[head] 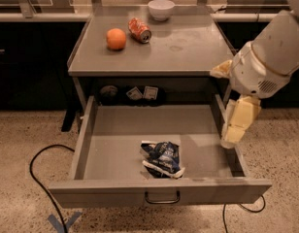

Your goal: Pick blue chip bag from top drawer and place on counter

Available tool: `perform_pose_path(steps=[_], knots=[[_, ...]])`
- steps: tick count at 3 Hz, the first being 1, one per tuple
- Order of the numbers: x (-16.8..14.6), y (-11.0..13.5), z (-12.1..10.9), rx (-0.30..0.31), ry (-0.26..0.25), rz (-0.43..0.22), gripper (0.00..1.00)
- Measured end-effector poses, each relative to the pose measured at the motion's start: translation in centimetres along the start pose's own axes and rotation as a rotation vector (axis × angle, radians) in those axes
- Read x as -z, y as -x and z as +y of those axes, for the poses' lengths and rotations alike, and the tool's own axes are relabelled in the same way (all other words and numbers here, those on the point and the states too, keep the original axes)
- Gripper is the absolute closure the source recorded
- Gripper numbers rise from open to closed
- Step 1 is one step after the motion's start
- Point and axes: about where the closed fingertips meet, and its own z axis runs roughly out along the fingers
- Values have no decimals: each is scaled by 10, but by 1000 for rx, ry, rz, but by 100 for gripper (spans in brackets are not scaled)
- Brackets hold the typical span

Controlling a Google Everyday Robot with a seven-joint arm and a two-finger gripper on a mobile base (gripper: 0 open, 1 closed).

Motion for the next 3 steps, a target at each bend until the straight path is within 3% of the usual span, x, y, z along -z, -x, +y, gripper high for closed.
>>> perform_pose_path(steps=[1,2,3], knots=[[-32,6,4,173,71,-41,0],[-54,-3,6,332,87,-60,0],[-54,-3,6,392,85,-62,0]])
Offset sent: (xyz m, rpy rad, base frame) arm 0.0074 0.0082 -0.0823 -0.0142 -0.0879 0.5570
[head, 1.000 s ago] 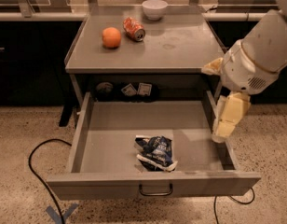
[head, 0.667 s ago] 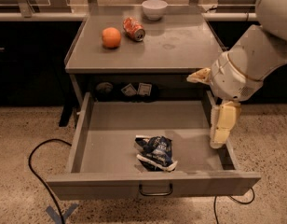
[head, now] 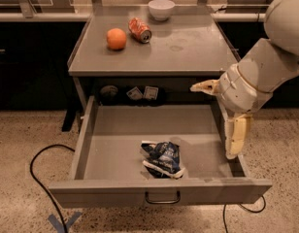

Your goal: Pick blue chip bag from top drawer and place on counter

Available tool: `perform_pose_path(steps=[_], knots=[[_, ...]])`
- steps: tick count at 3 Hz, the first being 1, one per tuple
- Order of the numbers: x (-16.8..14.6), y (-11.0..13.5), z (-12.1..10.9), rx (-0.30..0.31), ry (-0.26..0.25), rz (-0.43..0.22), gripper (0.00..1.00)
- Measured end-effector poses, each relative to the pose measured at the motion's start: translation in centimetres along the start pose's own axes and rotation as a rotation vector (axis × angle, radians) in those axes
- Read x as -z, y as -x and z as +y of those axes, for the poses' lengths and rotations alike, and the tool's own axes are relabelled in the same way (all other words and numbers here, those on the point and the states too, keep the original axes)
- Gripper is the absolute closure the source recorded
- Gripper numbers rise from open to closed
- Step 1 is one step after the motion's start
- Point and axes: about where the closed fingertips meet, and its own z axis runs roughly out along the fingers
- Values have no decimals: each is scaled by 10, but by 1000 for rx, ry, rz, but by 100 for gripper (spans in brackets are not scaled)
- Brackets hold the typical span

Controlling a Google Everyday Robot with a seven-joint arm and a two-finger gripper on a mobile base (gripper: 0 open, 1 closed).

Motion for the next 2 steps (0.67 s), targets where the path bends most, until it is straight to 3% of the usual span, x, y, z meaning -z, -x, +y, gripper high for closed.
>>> perform_pose_path(steps=[1,2], knots=[[-2,2,0,6,-3,-3,0],[-27,18,-4,55,-31,-62,0]])
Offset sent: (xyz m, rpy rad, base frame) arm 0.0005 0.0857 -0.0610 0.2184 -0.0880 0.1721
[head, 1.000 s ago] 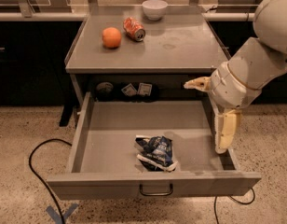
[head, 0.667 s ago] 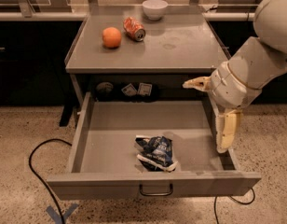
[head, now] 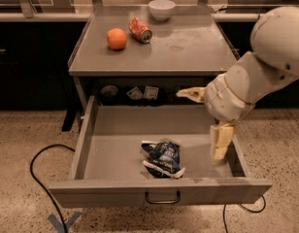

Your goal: Pick blue chip bag from top drawer and place on counter

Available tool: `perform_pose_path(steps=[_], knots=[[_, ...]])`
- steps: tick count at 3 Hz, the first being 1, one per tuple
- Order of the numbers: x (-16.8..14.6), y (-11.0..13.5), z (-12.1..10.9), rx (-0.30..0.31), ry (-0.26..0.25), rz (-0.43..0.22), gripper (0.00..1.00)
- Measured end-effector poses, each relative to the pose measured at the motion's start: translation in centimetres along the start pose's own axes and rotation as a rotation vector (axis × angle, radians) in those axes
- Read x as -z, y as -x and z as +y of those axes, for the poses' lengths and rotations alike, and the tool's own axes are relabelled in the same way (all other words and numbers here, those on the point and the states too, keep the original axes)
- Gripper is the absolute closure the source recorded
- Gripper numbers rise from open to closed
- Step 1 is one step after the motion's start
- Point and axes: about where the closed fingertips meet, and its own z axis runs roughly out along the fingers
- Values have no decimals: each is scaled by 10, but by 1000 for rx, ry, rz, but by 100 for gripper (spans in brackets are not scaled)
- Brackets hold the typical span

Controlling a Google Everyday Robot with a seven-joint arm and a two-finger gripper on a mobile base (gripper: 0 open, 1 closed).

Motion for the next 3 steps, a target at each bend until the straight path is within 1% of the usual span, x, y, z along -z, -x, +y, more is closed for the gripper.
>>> perform_pose_path(steps=[1,2,3], knots=[[-44,42,-12,106,-37,-116,0],[-78,79,-9,188,-50,-251,0],[-100,100,0,299,-22,-332,0]])
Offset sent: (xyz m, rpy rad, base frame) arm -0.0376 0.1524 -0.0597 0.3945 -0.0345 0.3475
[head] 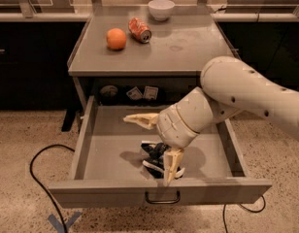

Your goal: Pick blue chip bag from top drawer and place on counter

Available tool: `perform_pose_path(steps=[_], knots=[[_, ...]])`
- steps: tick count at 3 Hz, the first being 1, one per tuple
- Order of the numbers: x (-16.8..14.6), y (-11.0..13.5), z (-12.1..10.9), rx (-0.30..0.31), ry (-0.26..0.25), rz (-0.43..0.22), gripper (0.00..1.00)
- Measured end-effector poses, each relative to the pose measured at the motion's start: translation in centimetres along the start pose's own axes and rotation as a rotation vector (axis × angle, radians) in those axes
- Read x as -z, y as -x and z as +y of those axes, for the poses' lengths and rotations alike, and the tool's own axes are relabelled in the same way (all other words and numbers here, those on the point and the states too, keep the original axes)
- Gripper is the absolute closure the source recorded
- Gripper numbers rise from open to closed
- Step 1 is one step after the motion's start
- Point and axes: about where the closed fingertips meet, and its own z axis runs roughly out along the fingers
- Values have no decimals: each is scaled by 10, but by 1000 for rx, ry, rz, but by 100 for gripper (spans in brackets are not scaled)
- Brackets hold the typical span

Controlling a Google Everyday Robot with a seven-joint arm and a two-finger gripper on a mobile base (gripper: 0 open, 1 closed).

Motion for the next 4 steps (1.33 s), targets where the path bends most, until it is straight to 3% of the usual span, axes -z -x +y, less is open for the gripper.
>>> perform_pose_path(steps=[1,2,3,4], knots=[[0,0,0,13,0,0,0],[4,-9,7,-14,17,74,0],[16,-28,17,-59,13,214,0],[15,-49,12,-17,-8,300,0]])
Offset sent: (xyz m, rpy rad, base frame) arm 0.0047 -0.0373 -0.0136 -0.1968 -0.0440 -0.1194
